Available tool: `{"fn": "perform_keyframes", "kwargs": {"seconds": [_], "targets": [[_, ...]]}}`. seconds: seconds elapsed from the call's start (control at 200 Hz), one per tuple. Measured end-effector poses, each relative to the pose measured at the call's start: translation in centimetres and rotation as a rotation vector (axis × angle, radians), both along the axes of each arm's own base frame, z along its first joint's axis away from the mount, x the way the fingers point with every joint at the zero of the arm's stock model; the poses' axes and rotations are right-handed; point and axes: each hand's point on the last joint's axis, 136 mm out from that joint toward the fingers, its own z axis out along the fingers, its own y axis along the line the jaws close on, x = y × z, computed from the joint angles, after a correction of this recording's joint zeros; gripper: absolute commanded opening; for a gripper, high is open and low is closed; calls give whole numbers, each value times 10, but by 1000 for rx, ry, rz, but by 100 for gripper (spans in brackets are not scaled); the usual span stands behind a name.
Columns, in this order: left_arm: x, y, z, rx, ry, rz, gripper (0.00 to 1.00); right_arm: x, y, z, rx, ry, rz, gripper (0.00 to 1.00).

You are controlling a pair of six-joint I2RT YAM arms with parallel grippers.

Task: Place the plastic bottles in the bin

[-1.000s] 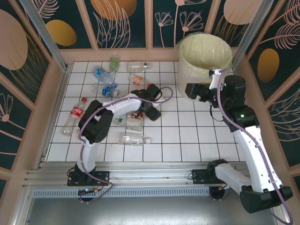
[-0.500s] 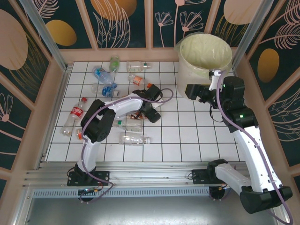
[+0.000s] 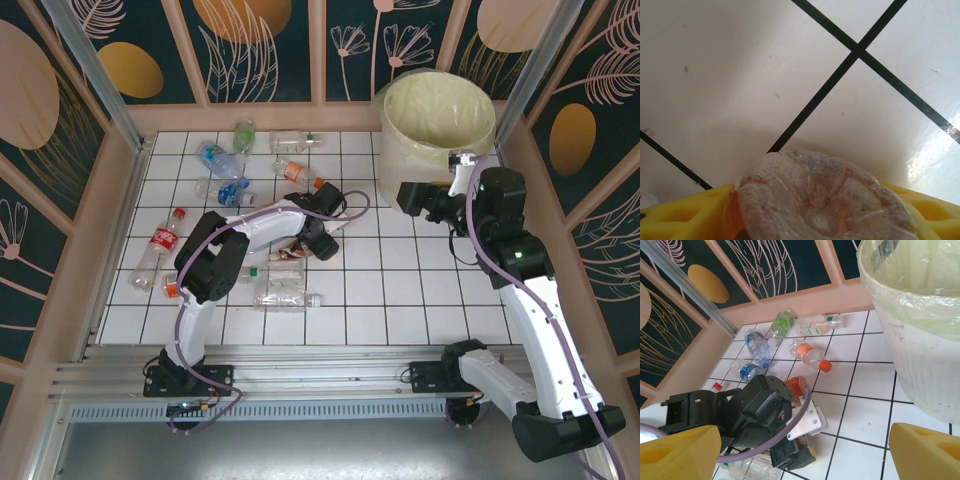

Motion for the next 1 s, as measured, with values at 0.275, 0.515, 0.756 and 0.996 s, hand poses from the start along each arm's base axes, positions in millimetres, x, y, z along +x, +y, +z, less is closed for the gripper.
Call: {"fn": "perform_keyframes", "kwargs": {"seconds": [0.275,0.515,0.756,0.996], "targets": [[22,-14,23,-65,-64,12,63,1,0,-29,18,64,-16,88],[78,-54,113,-307,-208,98,62,-3,2,-55,54,90,-12,87],[101,-84,187,-647,-176,254,63,-17,20,-89,138,123,96,87],[81,-99,189,-895,48,402,62,-25,34,-113,199,146,186,88]]}}
